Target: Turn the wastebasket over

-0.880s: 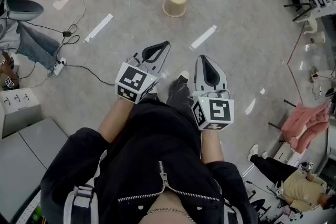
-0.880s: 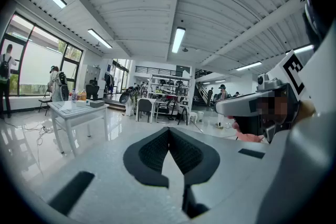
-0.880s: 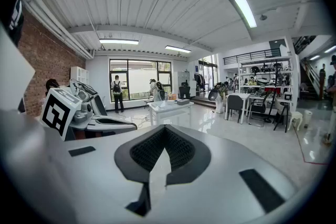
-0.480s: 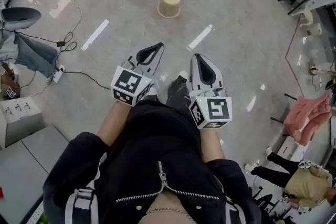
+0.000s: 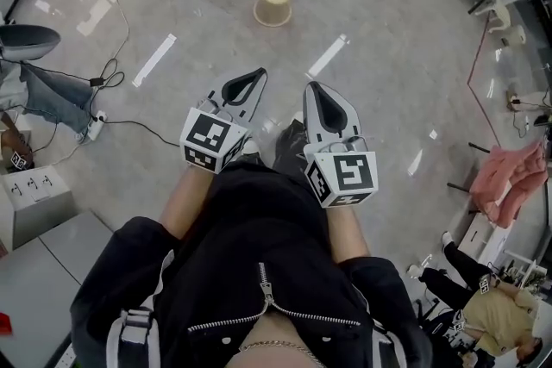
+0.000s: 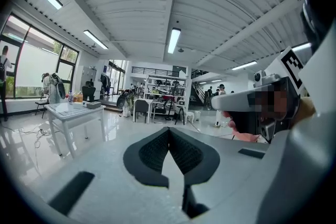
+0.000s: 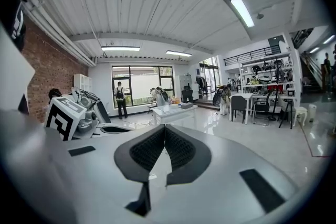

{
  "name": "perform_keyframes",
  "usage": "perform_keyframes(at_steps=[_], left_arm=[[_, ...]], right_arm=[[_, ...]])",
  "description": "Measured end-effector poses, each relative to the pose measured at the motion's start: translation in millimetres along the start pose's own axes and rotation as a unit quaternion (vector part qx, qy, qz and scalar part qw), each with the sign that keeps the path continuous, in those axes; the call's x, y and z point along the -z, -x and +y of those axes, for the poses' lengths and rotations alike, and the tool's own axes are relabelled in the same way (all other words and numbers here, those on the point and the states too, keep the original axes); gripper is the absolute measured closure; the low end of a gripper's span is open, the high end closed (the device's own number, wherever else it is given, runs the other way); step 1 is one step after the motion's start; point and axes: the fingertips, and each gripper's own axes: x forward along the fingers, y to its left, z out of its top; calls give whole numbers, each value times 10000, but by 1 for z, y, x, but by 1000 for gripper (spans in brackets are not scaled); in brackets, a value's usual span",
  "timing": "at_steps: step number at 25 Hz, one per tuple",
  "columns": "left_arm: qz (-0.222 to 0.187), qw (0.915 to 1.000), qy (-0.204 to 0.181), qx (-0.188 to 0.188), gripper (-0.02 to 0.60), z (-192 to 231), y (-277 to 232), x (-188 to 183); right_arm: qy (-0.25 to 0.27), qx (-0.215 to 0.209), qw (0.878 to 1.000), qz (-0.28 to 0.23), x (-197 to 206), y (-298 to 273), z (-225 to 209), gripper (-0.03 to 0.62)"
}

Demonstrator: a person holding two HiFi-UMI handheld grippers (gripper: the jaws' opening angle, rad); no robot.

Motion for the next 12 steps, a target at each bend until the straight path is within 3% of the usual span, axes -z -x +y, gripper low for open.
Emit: perform_keyframes(at_steps=[12], left_arm=[[55,9999,-73,71,577,-6,2,5]], right_arm=[[-33,84,10000,-5,4,6,-4,583]])
